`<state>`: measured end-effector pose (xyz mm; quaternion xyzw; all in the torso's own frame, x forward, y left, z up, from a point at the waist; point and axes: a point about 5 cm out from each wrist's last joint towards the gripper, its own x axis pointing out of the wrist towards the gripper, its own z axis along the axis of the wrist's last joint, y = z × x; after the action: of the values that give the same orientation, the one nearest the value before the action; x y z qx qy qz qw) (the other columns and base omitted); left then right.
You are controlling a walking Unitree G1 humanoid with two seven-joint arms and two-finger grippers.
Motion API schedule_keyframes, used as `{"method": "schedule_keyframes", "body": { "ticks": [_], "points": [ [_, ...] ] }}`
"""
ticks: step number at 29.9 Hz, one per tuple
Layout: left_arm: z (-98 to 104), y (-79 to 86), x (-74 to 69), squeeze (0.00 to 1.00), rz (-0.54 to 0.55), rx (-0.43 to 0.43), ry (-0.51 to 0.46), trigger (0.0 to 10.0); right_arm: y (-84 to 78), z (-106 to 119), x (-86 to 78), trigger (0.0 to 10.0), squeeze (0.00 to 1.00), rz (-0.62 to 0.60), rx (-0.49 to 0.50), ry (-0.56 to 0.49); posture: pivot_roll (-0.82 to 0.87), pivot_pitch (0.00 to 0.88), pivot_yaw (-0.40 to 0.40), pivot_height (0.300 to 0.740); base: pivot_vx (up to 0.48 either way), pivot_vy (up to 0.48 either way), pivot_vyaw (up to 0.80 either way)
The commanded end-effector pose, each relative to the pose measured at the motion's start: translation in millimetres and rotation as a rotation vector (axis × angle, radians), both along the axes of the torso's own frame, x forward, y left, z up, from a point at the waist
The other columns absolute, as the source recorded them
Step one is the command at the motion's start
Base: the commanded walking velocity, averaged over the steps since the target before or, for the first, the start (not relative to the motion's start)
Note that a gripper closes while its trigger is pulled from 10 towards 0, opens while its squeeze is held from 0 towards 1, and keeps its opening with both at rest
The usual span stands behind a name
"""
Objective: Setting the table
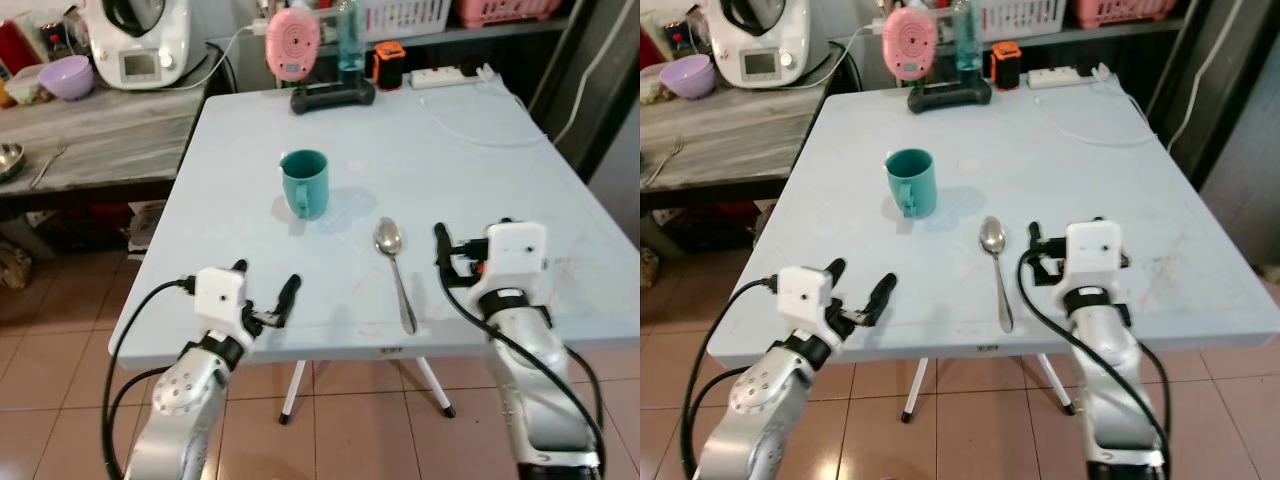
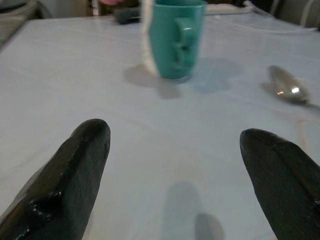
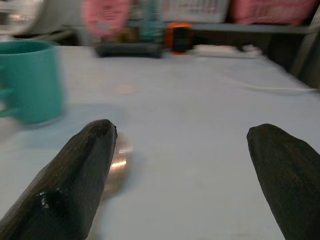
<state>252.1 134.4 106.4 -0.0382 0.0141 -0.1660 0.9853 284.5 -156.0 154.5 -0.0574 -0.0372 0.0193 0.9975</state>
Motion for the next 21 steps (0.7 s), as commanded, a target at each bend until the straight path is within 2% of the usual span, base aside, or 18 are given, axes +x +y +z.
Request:
{"method": "schedule_keyframes", "body": {
  "ticks": [1,8,15,21],
  "points": [
    [0,0.1,-2.3,0.00,-0.002,0.007,-0.003,10.0,-3.2,-2,-1.0,10.0,0.00,-0.003,0.002,0.011,-0.14,0.089,0.123,0.740,0.000,0.000,0.00],
    [-3,4.0,-6.4,0.00,-0.009,0.022,0.004,10.0,6.1,-8,-2.3,10.0,0.00,0.047,0.013,0.041,-0.13,0.088,0.122,0.740,0.000,0.000,0.00],
    [-6,4.4,-13.8,0.00,-0.089,0.009,0.018,10.0,14.5,-22,0.2,10.0,0.00,0.072,0.029,0.121,-0.13,0.095,0.124,0.740,0.000,0.000,0.00],
    [-2,2.1,-12.9,0.00,-0.135,0.002,0.000,10.0,19.8,-30,5.9,10.0,0.00,0.098,0.061,0.154,-0.13,0.101,0.126,0.740,0.000,0.000,0.00]
  ]
}}
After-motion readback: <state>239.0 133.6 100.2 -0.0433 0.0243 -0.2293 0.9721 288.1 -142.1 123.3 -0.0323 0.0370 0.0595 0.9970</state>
